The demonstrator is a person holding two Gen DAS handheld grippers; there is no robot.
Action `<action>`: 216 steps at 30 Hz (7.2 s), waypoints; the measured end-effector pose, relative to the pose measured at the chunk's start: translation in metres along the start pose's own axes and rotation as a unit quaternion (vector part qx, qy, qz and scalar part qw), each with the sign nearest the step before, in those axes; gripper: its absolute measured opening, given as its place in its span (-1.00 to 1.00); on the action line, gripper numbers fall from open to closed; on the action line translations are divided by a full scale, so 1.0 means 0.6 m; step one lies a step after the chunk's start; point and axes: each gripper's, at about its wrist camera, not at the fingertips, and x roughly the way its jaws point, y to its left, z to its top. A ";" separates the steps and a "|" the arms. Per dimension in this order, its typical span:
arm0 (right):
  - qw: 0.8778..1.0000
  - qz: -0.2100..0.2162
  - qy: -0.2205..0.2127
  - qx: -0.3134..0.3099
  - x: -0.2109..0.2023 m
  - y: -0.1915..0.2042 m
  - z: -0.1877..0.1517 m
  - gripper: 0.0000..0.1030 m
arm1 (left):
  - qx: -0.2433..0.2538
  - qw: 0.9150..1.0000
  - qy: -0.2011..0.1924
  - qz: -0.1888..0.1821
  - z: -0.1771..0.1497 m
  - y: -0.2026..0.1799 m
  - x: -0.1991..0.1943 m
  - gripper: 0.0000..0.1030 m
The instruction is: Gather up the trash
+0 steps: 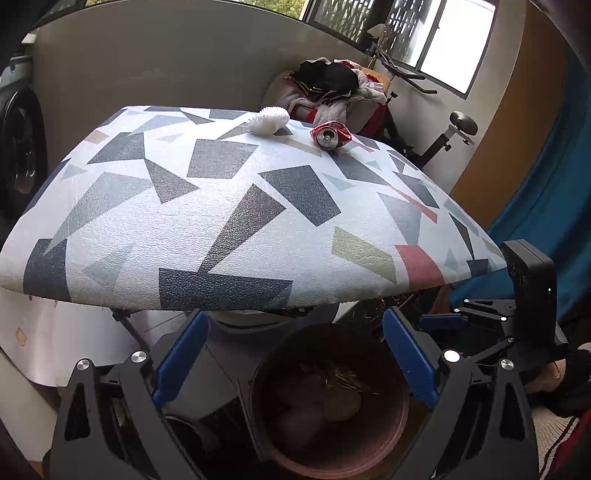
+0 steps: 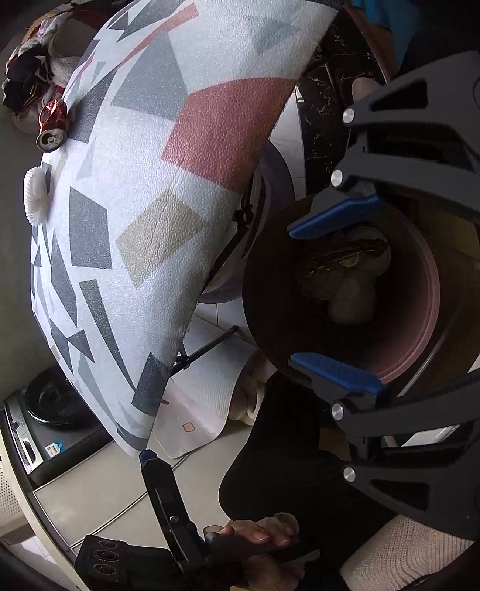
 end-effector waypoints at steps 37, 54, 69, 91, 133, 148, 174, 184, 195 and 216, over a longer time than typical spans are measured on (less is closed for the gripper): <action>0.979 -0.080 -0.148 0.116 0.001 -0.401 0.434 0.88 | 0.003 0.999 -0.022 0.041 0.206 0.112 0.108 0.85; 0.981 -0.023 -0.096 0.165 0.154 -0.513 0.574 0.01 | 0.047 0.999 -0.010 0.020 0.352 0.112 0.251 0.85; 0.970 0.000 -0.178 0.163 0.025 -0.510 0.491 -0.18 | 0.027 0.999 0.034 0.006 0.531 0.092 0.485 0.83; 0.963 0.021 -0.213 0.163 -0.108 -0.369 0.317 -0.18 | 0.045 0.996 0.067 -0.045 0.405 0.041 0.320 -0.55; 0.976 0.035 -0.188 0.104 -0.135 -0.119 0.059 -0.18 | 0.004 0.999 0.002 -0.032 0.021 -0.026 -0.034 0.79; 0.991 0.030 -0.126 0.028 -0.070 -0.049 0.029 -0.17 | 0.001 1.000 -0.009 -0.004 0.032 -0.009 -0.044 0.80; 0.996 -0.023 -0.080 -0.012 -0.036 -0.027 0.021 0.71 | -0.008 1.000 0.003 -0.007 0.019 -0.005 -0.032 0.80; 0.993 -0.060 -0.097 -0.011 -0.059 -0.032 0.040 0.87 | 0.032 0.999 -0.012 0.036 0.037 -0.022 -0.035 0.86; 0.976 -0.108 -0.185 0.023 -0.212 -0.059 0.157 0.89 | 0.084 0.989 -0.104 0.070 0.167 -0.073 -0.113 0.88; 0.960 -0.159 -0.231 0.011 -0.315 -0.047 0.199 0.89 | 0.066 0.983 -0.141 0.096 0.242 -0.091 -0.161 0.89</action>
